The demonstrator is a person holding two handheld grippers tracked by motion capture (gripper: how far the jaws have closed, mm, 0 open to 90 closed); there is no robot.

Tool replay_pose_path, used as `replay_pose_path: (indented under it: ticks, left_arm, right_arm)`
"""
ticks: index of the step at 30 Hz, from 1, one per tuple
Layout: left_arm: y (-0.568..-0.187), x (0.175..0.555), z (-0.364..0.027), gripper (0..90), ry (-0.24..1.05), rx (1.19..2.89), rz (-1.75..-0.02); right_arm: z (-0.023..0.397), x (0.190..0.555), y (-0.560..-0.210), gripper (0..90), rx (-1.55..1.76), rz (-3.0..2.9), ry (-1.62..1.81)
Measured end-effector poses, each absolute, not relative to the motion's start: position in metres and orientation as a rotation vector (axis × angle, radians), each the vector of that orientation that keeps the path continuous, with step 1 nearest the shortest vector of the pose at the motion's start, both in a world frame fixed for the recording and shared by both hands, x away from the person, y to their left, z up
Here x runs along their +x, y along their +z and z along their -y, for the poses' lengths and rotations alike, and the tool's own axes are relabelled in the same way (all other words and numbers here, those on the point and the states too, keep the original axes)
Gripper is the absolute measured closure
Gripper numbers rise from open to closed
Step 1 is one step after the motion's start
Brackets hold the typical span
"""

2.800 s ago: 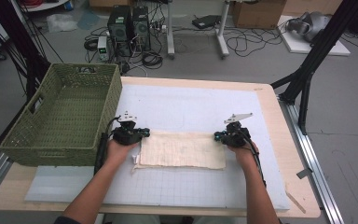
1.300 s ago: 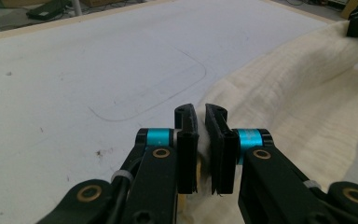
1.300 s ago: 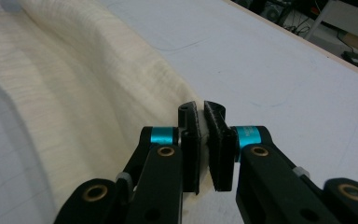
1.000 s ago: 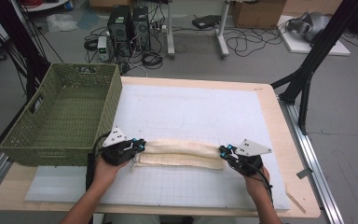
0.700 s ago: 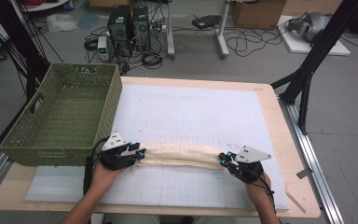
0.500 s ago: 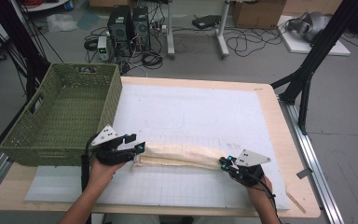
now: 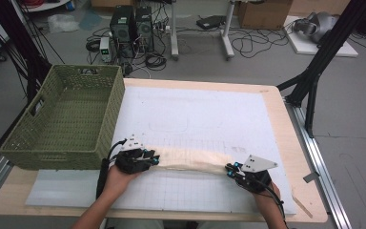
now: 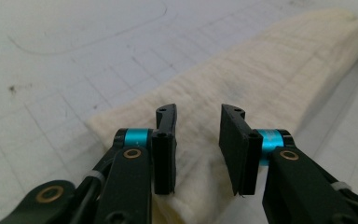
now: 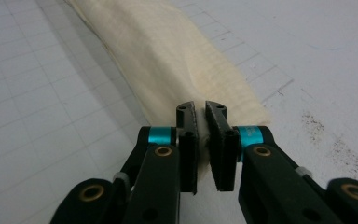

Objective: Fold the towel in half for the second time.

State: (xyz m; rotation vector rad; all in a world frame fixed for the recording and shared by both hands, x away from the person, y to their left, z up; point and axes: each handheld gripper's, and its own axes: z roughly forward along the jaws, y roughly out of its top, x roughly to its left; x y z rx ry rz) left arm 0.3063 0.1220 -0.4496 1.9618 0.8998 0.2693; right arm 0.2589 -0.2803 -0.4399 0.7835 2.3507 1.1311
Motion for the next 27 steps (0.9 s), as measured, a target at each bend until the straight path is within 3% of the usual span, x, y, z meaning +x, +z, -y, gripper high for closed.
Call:
replay_pose_path:
  ticks: [4, 7, 10, 15, 19, 27]
  left_arm:
    - [-0.449, 0.305, -0.122, 66.7, 0.293, 1.976, -0.890]
    - [-0.449, 0.304, -0.121, 66.6, 0.303, 1.987, -0.887]
    - [-0.449, 0.303, -0.120, 66.3, 0.314, 1.993, -0.880]
    - [-0.449, 0.303, -0.119, 65.5, 0.314, 1.991, -0.879]
    - [-0.450, 0.303, -0.119, 65.1, 0.314, 1.991, -0.878]
    - [-0.450, 0.303, -0.119, 65.5, 0.318, 1.995, -0.872]
  right_arm:
    - [0.282, 0.256, -0.433, 72.1, 0.803, -2.310, 1.165]
    - [0.279, 0.253, -0.422, 51.3, 0.877, -2.223, 1.214]
    - [0.270, 0.252, -0.414, 47.7, 0.880, -2.162, 1.241]
    - [0.243, 0.262, -0.415, 48.5, 0.895, -2.198, 1.250]
    - [0.211, 0.273, -0.419, 58.6, 0.821, -2.292, 1.252]
    - [0.171, 0.295, -0.437, 70.1, 0.850, -2.425, 1.251]
